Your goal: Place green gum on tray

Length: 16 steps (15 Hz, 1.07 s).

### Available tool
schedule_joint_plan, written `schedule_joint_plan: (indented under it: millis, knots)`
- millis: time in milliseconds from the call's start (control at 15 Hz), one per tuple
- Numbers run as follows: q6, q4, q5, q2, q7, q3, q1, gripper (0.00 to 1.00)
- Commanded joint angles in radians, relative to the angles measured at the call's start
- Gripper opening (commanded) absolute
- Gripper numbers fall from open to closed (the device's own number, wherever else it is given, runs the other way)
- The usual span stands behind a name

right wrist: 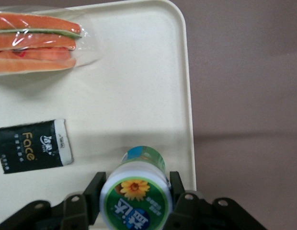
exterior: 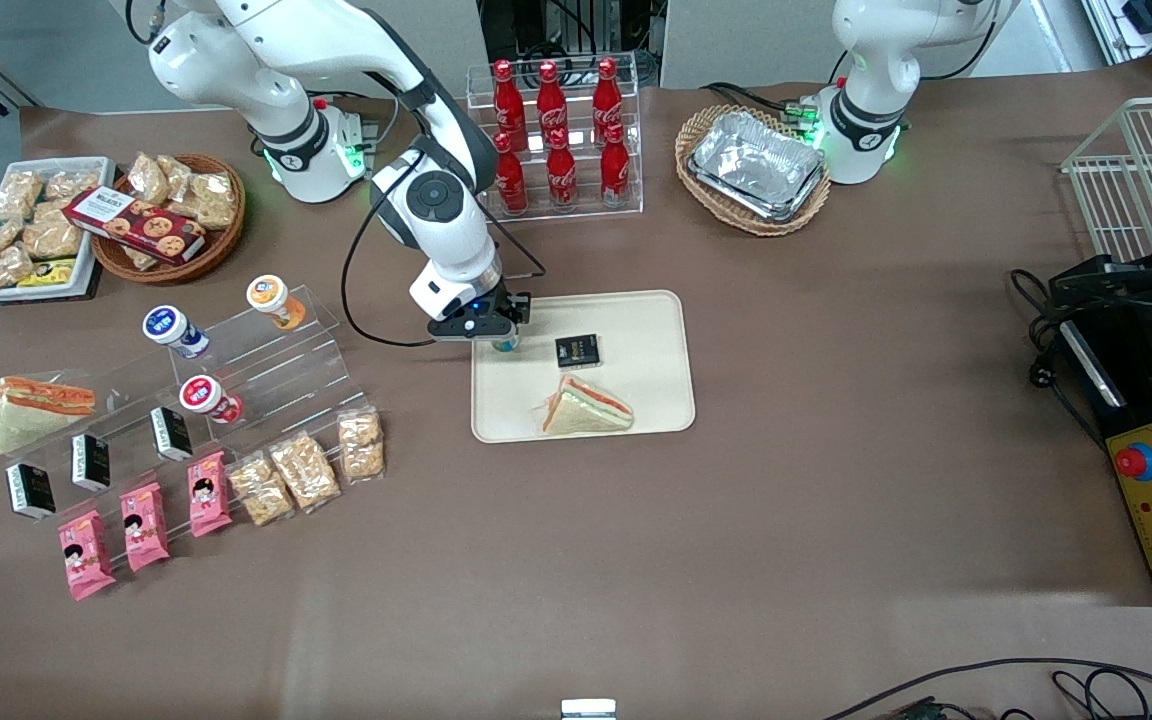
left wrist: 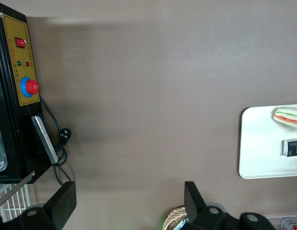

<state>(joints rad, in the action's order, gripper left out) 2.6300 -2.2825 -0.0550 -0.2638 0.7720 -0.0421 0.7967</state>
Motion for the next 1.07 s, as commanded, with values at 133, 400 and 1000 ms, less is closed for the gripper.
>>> schedule_joint_plan:
  millis: [133,400,1000]
  knots:
    - [0.022,0.009,0.023,-0.005,0.024,-0.009,-0.002,1.0]
    - [-0.095,0.008,0.023,0.14,0.018,-0.018,-0.045,1.0]
    - [-0.769,0.328,0.023,0.388,-0.356,-0.061,-0.374,1.0]
